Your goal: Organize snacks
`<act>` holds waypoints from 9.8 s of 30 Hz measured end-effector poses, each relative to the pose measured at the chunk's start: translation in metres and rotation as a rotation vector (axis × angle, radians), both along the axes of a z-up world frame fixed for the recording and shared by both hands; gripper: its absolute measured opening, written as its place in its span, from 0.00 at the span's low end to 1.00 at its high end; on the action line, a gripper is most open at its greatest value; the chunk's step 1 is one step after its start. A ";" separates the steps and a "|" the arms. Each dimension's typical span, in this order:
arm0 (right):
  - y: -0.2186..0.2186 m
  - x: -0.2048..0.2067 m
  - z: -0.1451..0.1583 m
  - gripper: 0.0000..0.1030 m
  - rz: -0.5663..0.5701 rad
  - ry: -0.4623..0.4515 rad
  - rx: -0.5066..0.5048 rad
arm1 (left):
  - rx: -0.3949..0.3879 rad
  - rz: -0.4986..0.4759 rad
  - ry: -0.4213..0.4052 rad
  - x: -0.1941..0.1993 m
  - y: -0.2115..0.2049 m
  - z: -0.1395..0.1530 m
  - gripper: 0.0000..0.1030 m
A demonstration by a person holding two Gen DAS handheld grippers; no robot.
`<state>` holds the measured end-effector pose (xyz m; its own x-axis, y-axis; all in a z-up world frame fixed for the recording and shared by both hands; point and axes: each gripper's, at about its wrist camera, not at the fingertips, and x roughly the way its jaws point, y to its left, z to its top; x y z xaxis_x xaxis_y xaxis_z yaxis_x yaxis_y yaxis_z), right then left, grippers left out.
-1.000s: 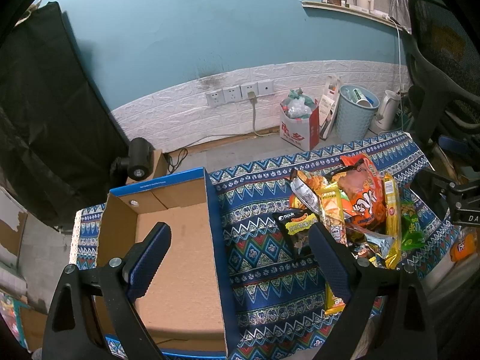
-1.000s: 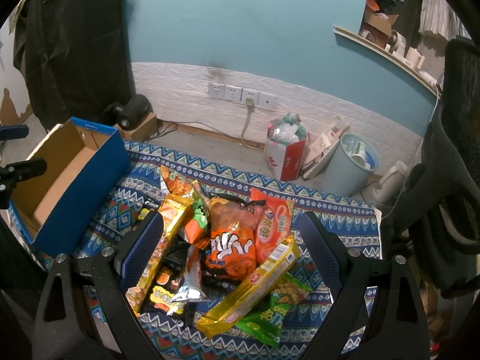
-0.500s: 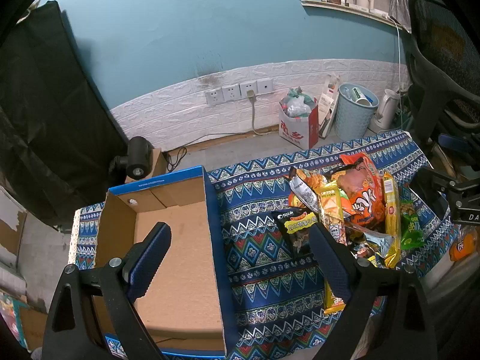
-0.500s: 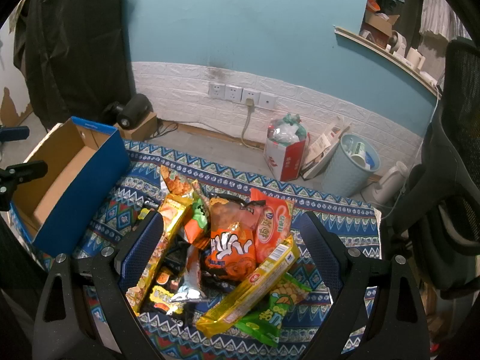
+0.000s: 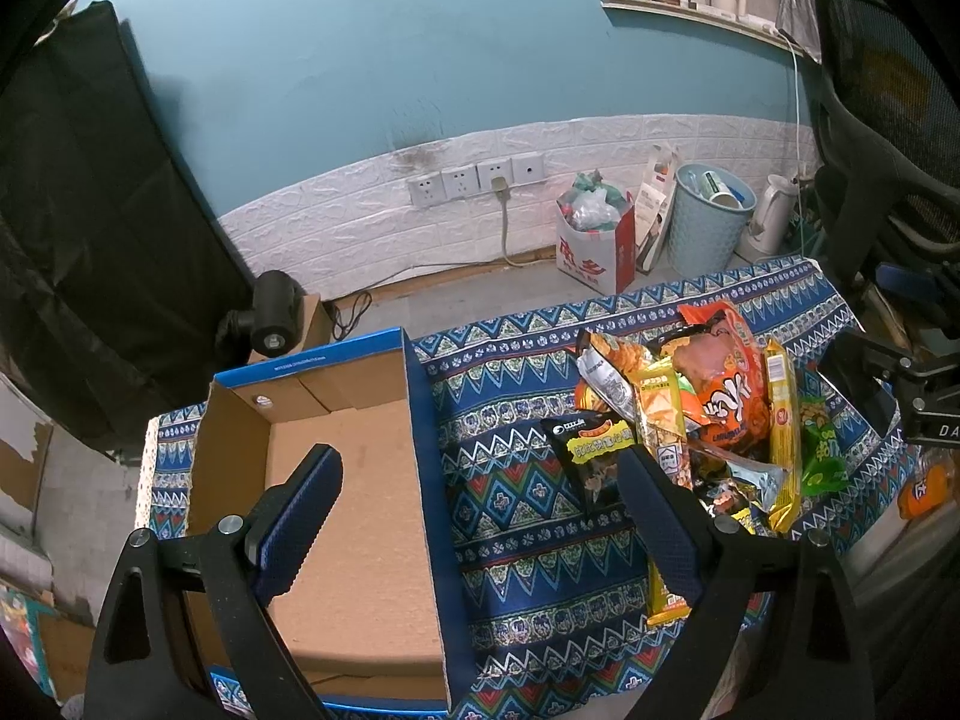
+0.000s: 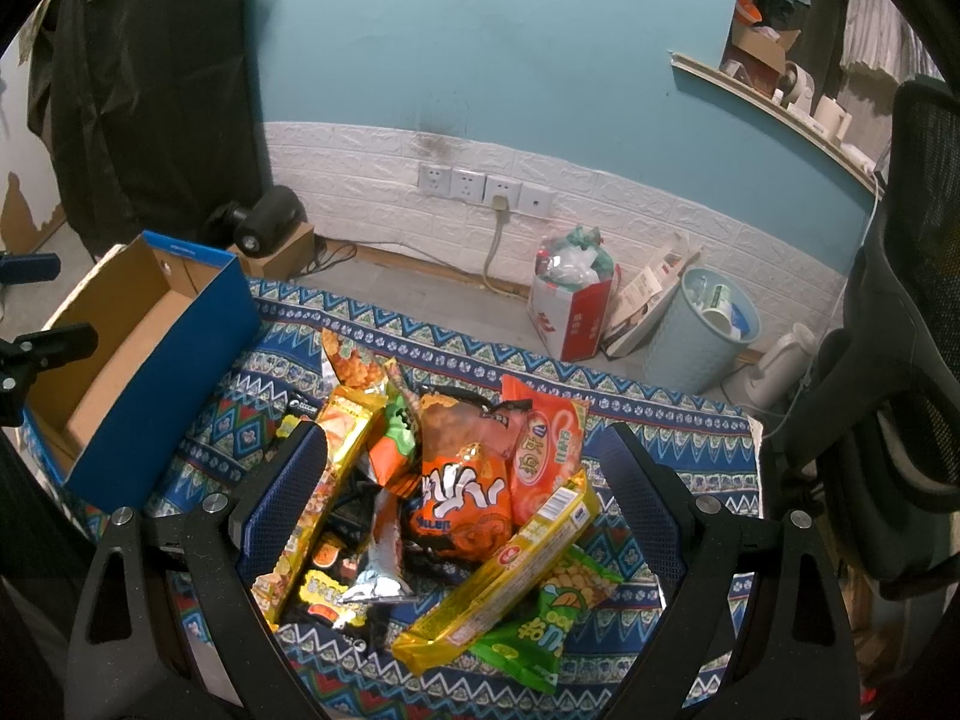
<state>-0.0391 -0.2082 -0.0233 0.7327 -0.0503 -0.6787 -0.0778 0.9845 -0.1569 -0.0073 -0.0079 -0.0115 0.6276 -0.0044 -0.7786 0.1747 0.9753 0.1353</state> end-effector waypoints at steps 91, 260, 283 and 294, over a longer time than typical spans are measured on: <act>-0.132 0.009 -0.167 0.88 -0.351 0.477 0.009 | 0.028 -0.028 0.427 0.062 -0.098 -0.150 0.91; 0.171 0.095 -0.053 0.77 0.146 0.328 0.131 | 0.011 0.157 0.185 0.037 0.128 -0.067 0.77; 0.014 0.047 -0.080 0.77 -0.115 0.348 0.163 | -0.009 0.021 0.319 0.047 0.015 -0.086 0.77; -0.045 0.038 -0.114 0.77 -0.252 0.396 0.108 | 0.022 -0.007 0.395 0.055 -0.022 -0.113 0.77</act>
